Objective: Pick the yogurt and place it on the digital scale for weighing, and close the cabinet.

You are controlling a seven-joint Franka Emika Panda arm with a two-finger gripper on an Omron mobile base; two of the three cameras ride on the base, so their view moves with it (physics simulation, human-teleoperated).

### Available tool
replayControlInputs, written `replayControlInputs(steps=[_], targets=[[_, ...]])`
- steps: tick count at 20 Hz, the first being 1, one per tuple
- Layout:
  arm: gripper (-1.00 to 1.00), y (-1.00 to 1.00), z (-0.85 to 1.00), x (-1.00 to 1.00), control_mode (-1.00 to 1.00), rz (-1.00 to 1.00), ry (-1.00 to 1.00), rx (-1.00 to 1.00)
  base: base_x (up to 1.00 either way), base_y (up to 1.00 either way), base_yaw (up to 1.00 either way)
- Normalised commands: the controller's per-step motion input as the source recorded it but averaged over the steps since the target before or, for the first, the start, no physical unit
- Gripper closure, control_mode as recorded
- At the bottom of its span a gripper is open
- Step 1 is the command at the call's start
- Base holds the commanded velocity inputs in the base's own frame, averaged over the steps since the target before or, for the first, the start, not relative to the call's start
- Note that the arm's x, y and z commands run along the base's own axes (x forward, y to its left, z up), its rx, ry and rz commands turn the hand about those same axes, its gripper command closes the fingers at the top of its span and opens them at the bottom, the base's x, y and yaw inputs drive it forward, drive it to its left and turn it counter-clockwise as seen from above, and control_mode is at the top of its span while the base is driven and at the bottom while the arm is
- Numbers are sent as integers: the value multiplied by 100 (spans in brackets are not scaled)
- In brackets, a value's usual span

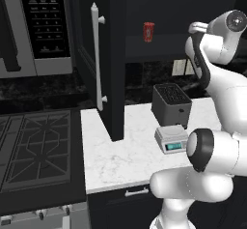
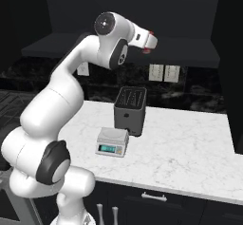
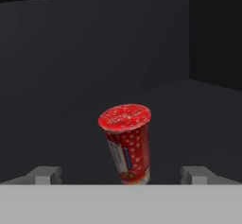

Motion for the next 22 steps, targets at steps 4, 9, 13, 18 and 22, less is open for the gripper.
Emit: replayControlInputs(steps=[4, 9, 13, 18, 22], targets=[[-100, -1, 0, 12, -100, 0, 0, 0, 0, 0, 0], [-100, -8, -1, 21, -100, 0, 0, 0, 0, 0, 0], [-100, -5, 0, 14, -100, 0, 0, 0, 0, 0, 0], [-100, -34, -4, 7, -100, 0, 0, 0, 0, 0, 0], [-100, -13, -9, 18, -100, -1, 0, 0, 0, 0, 0]])
